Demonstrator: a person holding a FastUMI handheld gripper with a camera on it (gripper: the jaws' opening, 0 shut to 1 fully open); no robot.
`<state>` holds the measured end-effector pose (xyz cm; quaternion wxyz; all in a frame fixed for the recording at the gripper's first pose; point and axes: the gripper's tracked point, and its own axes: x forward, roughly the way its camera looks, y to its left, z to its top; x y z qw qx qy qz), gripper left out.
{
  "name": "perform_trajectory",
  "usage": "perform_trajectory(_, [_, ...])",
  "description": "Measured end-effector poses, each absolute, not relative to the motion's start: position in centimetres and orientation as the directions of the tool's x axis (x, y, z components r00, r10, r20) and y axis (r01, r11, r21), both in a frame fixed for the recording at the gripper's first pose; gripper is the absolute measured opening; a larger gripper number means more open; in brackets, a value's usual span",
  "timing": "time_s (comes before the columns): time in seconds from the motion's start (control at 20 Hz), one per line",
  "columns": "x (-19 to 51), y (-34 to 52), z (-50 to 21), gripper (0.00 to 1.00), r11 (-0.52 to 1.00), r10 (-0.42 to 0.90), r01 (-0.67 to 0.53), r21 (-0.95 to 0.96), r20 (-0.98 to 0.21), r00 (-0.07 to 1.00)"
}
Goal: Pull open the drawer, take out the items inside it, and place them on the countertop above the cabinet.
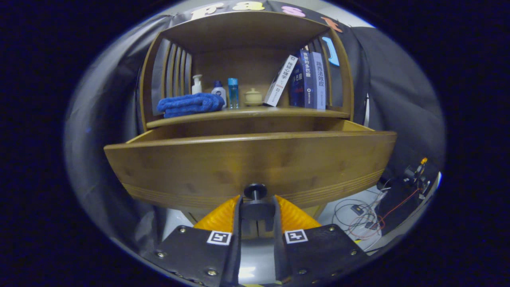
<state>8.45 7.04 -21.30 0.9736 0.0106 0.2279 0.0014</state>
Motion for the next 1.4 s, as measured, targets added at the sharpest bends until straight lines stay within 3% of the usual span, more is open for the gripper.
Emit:
perform_trajectory(0.6, [3.3,6.6,-21.2,0.35,0.993,-0.053,0.098,0.069,-0.477,0.877])
perform_trajectory(0.85, [3.4,6.7,-21.1,0.36,0.992,-0.012,0.07,0.107,-0.464,0.886])
perform_trajectory(1.05, [2.7,6.9,-20.2,0.46,0.991,0.011,0.051,0.122,-0.453,0.891])
perform_trajectory(1.4, [3.7,8.9,-12.3,0.46,0.993,0.06,-0.021,0.12,-0.33,0.942])
